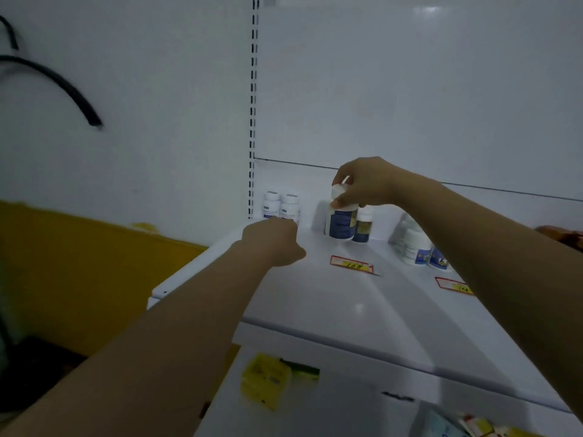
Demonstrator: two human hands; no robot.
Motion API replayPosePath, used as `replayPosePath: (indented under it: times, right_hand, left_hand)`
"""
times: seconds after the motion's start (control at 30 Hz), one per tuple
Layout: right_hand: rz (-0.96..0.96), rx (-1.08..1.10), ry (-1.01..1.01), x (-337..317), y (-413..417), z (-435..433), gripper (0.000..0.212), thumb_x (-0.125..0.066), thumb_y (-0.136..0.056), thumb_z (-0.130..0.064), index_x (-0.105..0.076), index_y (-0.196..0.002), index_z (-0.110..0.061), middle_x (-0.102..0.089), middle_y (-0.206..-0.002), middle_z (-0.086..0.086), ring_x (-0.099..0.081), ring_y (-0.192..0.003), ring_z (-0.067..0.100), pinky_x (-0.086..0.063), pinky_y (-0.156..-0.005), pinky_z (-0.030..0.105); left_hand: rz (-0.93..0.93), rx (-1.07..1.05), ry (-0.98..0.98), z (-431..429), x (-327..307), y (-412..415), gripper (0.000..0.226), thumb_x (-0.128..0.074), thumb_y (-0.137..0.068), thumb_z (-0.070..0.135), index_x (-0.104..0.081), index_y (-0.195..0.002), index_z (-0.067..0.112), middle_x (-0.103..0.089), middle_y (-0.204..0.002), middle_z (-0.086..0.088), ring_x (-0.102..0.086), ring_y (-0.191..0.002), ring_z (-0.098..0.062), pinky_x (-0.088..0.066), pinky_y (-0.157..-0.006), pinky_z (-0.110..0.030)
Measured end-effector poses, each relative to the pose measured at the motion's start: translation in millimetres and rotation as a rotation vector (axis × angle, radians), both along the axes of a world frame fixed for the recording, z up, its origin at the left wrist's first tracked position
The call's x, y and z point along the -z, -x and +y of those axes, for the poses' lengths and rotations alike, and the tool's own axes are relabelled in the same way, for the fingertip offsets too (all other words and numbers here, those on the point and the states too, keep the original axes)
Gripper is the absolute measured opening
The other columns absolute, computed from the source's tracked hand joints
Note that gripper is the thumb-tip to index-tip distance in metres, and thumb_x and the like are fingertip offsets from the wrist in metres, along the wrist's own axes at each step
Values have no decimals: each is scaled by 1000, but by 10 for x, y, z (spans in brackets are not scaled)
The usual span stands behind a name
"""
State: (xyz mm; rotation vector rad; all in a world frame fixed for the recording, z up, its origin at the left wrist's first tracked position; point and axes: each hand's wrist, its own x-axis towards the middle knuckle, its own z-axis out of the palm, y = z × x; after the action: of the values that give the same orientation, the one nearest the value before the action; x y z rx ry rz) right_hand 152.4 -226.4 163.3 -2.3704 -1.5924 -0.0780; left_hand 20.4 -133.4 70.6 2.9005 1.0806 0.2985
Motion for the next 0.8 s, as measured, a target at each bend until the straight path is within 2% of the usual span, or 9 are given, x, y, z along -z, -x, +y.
replayPosePath:
  times: [0.1,0.23,0.3,0.4,0.5,0.57,0.63,0.7,0.8]
  right_hand:
    - [-69,-75,13,-13,350,377,47,-72,-81,-31,-57,-122,-16,-57,-124,7,-50,-93,18,-45,-77,27]
    - [-29,-211,1,-2,993,936,46,-73,-81,-28,-57,-122,-14,-57,-121,7,-54,-88,19,-50,-74,27]
    - [-7,-286,-7,25,1351,1244,44,-74,-80,-27,-59,-119,-14,-59,-118,8,-58,-84,20,-55,-72,29]
    - [-2,-390,-3,105,1927,1684,46,-74,-80,-29,-58,-121,-14,-60,-116,8,-60,-81,20,-51,-65,25]
    - [17,-485,31,222,2489,2086,48,-73,-81,-27,-57,-124,-12,-60,-116,8,-61,-79,22,-49,-64,22]
    - [20,-544,54,318,2825,2346,47,-73,-81,-26,-58,-122,-10,-61,-113,8,-60,-76,22,-48,-61,23]
    - [-4,-586,90,441,3145,2629,43,-72,-82,-26,-61,-119,-7,-63,-112,10,-62,-78,24,-51,-66,29]
    - [-40,-612,124,586,3427,2944,42,-72,-81,-27,-64,-115,-3,-65,-113,13,-66,-89,26,-54,-79,35]
    - [-10,-637,182,828,3744,3467,44,-76,-78,-28,-65,-113,-3,-66,-111,13,-67,-93,28,-57,-82,37]
  left_hand:
    - [15,-73,-13,245,-19,389,44,-55,-90,46,-53,-121,15,-58,-116,-4,-54,-95,-19,-41,-75,-30]
    - [7,-190,-12,617,-40,1092,50,-55,-89,47,-49,-127,14,-55,-124,-6,-54,-109,-24,-44,-80,-32]
    - [4,-255,-1,819,-15,1491,47,-54,-90,43,-49,-126,13,-56,-123,-6,-54,-108,-24,-44,-78,-31]
    - [1,-357,0,1089,61,2075,44,-55,-90,43,-51,-123,14,-57,-120,-6,-55,-102,-23,-46,-74,-31]
    - [18,-463,17,1367,187,2627,44,-56,-90,41,-52,-124,13,-57,-119,-6,-56,-103,-24,-48,-76,-33]
    - [17,-528,29,1563,291,2962,37,-57,-90,38,-54,-116,12,-59,-110,-5,-56,-95,-23,-45,-68,-31]
    - [20,-596,44,1765,410,3259,28,-56,-90,35,-54,-105,12,-55,-98,-4,-53,-87,-21,-39,-61,-29]
    - [25,-650,69,1978,545,3501,22,-56,-90,33,-51,-94,12,-52,-91,-3,-51,-83,-21,-36,-56,-27]
    - [24,-709,129,2332,774,3789,20,-56,-89,31,-50,-93,12,-52,-91,-3,-53,-86,-22,-40,-59,-28]
